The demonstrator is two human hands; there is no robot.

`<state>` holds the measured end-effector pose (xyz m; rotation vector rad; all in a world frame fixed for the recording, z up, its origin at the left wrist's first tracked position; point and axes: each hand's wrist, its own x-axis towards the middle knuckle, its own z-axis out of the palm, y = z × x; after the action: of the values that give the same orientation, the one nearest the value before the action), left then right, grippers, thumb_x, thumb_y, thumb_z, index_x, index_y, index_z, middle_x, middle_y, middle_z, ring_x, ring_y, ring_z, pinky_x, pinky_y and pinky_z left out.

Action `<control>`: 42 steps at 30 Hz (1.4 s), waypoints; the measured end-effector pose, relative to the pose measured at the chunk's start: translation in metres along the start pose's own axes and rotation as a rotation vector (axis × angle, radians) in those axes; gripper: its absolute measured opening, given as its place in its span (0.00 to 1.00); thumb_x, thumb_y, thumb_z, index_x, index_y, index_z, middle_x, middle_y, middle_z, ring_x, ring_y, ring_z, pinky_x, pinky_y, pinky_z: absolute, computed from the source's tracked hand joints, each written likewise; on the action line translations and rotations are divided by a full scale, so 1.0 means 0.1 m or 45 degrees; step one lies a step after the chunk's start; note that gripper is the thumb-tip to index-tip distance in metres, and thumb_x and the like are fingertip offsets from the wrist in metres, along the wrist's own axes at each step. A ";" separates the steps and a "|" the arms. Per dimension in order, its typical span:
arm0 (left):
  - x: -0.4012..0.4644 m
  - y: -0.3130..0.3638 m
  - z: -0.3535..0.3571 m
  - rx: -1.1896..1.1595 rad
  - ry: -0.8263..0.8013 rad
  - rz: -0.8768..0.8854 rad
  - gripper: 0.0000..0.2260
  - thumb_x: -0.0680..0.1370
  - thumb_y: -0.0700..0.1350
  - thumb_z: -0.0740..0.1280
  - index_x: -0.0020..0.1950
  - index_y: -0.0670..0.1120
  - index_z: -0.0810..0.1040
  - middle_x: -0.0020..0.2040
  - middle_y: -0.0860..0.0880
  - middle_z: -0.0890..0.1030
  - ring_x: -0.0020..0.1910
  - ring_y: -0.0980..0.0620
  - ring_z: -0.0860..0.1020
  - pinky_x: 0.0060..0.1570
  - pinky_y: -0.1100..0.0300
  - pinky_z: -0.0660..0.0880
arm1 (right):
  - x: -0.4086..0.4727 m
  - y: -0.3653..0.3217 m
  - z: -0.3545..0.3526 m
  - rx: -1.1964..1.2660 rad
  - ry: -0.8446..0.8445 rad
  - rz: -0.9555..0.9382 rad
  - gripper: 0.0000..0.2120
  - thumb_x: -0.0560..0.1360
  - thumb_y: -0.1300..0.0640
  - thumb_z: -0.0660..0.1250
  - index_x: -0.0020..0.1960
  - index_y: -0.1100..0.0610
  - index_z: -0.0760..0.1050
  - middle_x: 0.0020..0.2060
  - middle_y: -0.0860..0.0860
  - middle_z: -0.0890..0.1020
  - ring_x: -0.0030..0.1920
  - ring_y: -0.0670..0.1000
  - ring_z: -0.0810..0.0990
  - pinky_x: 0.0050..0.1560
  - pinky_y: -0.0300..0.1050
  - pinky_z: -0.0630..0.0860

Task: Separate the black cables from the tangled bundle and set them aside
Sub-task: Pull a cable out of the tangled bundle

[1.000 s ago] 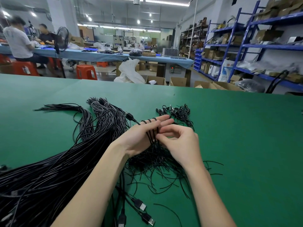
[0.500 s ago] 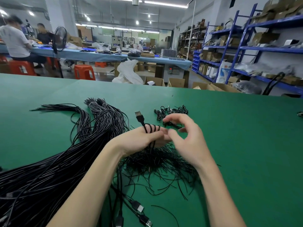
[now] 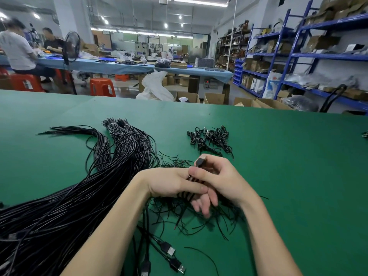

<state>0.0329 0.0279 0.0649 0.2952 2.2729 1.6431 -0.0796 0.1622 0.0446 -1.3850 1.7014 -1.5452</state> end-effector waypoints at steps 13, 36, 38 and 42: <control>0.06 -0.12 -0.03 -0.323 0.443 0.137 0.08 0.84 0.37 0.59 0.53 0.35 0.76 0.36 0.48 0.75 0.41 0.51 0.77 0.49 0.58 0.72 | 0.05 0.21 -0.01 0.387 0.356 0.207 0.12 0.77 0.53 0.74 0.44 0.62 0.77 0.29 0.58 0.75 0.34 0.58 0.75 0.40 0.54 0.74; 0.36 -0.10 0.18 -0.484 0.690 0.014 0.13 0.86 0.45 0.56 0.68 0.44 0.74 0.51 0.45 0.78 0.40 0.56 0.76 0.40 0.61 0.78 | 0.06 0.31 0.03 -0.343 0.416 0.157 0.15 0.85 0.41 0.52 0.45 0.48 0.66 0.38 0.42 0.76 0.36 0.36 0.74 0.40 0.41 0.69; 0.39 -0.12 0.20 -0.417 0.696 0.000 0.13 0.86 0.43 0.55 0.65 0.42 0.75 0.45 0.45 0.76 0.35 0.57 0.73 0.36 0.63 0.73 | 0.07 0.31 0.03 -0.386 0.389 0.190 0.15 0.85 0.39 0.51 0.46 0.47 0.64 0.42 0.45 0.77 0.37 0.38 0.76 0.41 0.41 0.73; 0.39 -0.13 0.22 -0.143 0.678 -0.088 0.13 0.86 0.43 0.54 0.53 0.47 0.77 0.36 0.52 0.76 0.33 0.59 0.72 0.34 0.66 0.71 | 0.10 0.32 0.06 -0.386 0.370 0.291 0.17 0.83 0.35 0.50 0.45 0.46 0.61 0.40 0.49 0.78 0.30 0.43 0.78 0.37 0.42 0.73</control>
<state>0.0054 0.0565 0.0413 -0.2806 2.4968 1.9838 -0.0901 0.1466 0.0158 -1.0870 2.2614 -1.4573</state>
